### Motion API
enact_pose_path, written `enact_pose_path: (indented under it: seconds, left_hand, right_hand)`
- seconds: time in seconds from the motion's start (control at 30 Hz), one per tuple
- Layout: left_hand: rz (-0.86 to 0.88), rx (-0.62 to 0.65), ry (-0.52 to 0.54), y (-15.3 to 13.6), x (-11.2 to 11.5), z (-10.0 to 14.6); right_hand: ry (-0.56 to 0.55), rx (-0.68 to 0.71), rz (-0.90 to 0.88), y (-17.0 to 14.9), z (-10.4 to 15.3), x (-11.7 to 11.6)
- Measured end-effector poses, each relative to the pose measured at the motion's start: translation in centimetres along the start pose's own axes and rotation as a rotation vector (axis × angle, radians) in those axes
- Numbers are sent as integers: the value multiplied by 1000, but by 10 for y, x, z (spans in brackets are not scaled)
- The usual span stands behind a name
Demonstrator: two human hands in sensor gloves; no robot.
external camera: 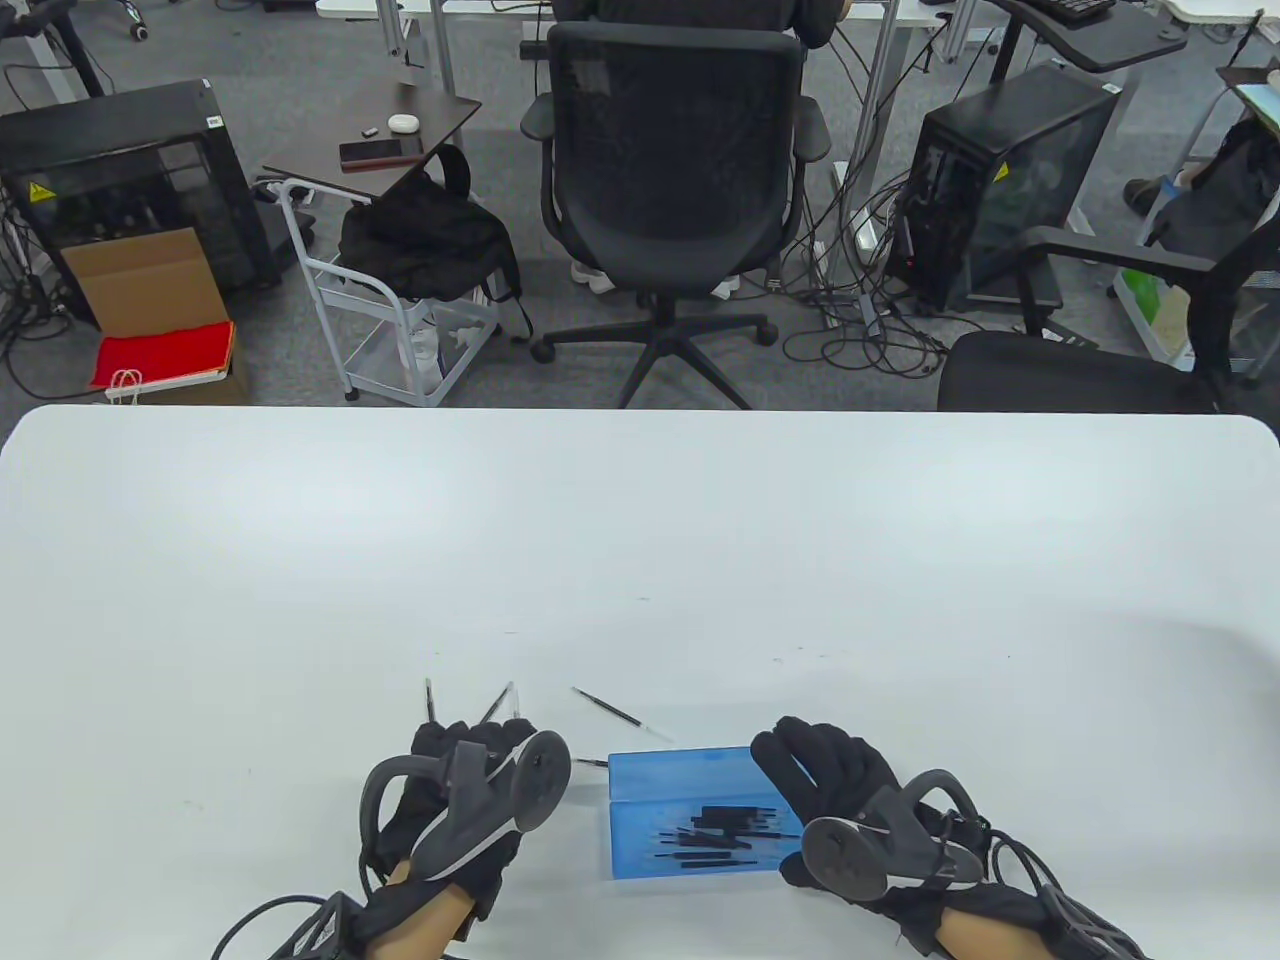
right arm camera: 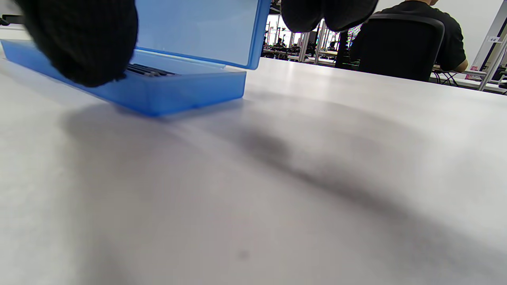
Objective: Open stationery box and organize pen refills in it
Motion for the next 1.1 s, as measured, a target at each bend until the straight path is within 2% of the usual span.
enact_pose_path:
  seconds: [0.13, 0.2, 0.47, 0.63, 0.83, 1.1]
  left_hand:
    - [-6, -74, -20, -7, 21, -7]
    - [3, -98, -66, -6, 32, -13]
    - [-47, -179, -128, -1, 49, -36]
    - [-15, -217, -157, -2, 57, -48]
    - [-71, -232, -155, 1, 60, -53]
    - [-59, -253, -172, -1, 64, -59]
  right_hand:
    - [-2, 0, -2, 0, 1, 0]
    - [-2, 1, -2, 0, 1, 0]
    - [-2, 1, 0, 0, 1, -1]
    - [-3, 4, -1, 0, 2, -1]
    - [-1, 6, -6, 0, 2, -2]
    - [0, 8, -8, 0, 2, -2]
Point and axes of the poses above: the tracker on the back of each hand, its own y axis roughly to the thumb side, its own z axis roughly from the fingertips to the wrist, x = y × z, the point moved 5 cm from there along -z, roughly from the wrist to the fingertips, and after that the axes turned 1 degree about z, right-handed, at the moved point
